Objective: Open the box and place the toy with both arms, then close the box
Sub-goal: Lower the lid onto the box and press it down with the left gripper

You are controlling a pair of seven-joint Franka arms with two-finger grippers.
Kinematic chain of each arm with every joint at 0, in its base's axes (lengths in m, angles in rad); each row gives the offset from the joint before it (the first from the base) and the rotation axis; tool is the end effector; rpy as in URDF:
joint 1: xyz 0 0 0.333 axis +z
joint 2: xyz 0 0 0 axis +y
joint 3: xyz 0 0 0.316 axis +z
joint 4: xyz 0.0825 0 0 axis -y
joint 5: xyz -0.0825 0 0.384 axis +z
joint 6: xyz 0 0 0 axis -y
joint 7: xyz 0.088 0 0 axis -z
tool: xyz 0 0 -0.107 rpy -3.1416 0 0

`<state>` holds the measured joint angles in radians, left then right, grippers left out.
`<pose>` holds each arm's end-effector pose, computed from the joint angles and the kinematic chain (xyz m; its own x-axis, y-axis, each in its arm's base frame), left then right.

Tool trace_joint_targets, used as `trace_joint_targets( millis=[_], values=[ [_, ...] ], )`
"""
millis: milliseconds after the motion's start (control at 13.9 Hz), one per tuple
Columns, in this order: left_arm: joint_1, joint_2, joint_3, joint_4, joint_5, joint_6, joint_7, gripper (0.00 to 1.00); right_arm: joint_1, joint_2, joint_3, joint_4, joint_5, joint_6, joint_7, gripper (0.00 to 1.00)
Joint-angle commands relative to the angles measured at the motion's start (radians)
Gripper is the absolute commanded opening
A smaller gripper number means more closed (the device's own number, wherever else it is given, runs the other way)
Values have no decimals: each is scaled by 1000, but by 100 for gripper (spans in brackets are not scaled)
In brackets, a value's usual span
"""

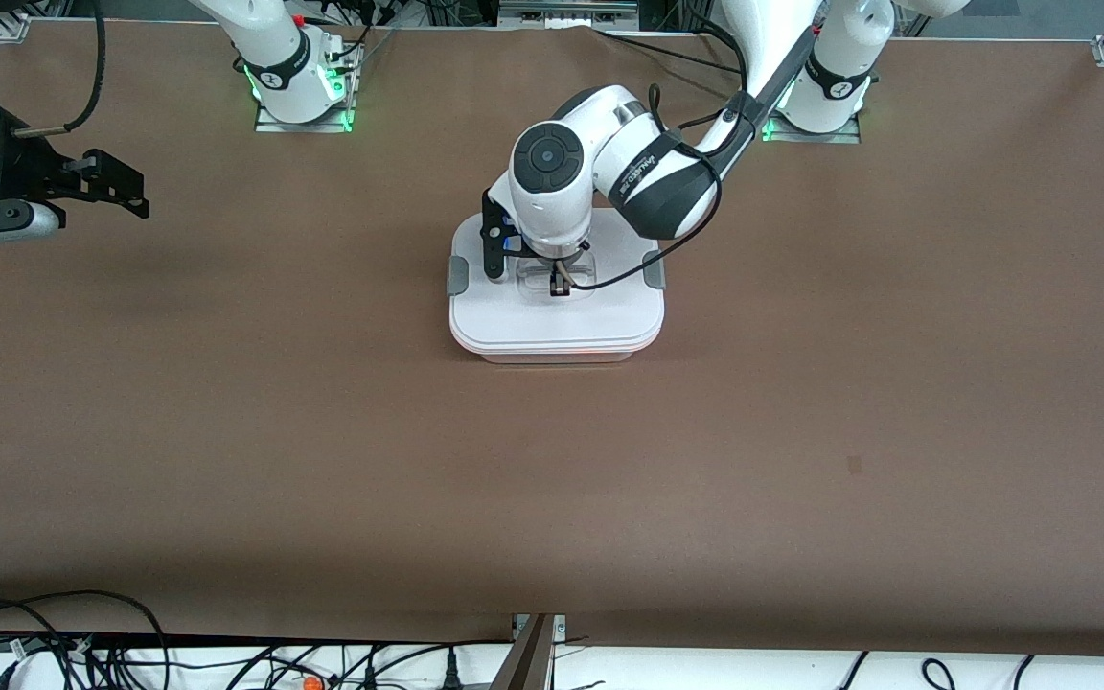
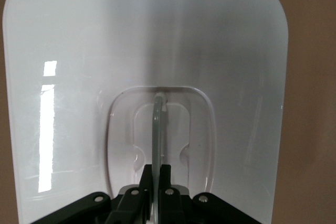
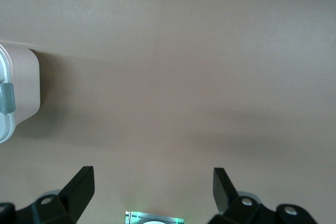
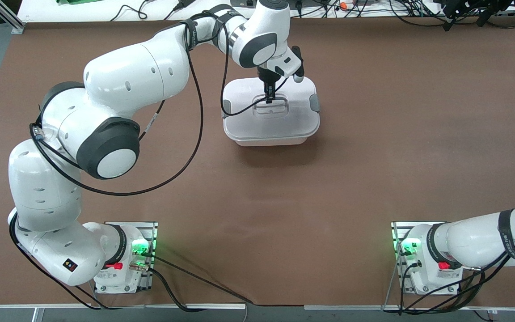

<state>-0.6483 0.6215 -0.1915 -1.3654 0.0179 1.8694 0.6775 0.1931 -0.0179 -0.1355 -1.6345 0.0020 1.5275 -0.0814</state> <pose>0.4950 -0.5095 0.3515 0.0746 -0.9969 -0.0244 -0.9870 -0.0773 0.1409 0.5415 0.0308 0.6008 0.9864 0.1386 -0.0885 0.1382 -0.9903 -0.0116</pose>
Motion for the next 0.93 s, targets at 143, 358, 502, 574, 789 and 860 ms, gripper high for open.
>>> trace_joint_targets(
  millis=[143,358,502,574,789,860],
  values=[
    [-2,29,17,48,20,7,8,0,-3,6,8,22,-5,-12,11,100],
    [-2,40,17,54,25,8,8,0,-1,6,8,22,-5,-17,11,100],
    [-5,41,17,54,40,7,7,0,-1,6,10,22,-5,-15,11,100],
    [-5,40,17,54,45,7,7,0,-1,6,10,22,-5,-14,11,100],
    [-11,34,15,54,63,4,8,0,0,6,13,22,-7,-7,11,100],
    [-13,32,6,54,94,-1,7,0,0,6,11,22,-8,-6,11,100]
  ],
)
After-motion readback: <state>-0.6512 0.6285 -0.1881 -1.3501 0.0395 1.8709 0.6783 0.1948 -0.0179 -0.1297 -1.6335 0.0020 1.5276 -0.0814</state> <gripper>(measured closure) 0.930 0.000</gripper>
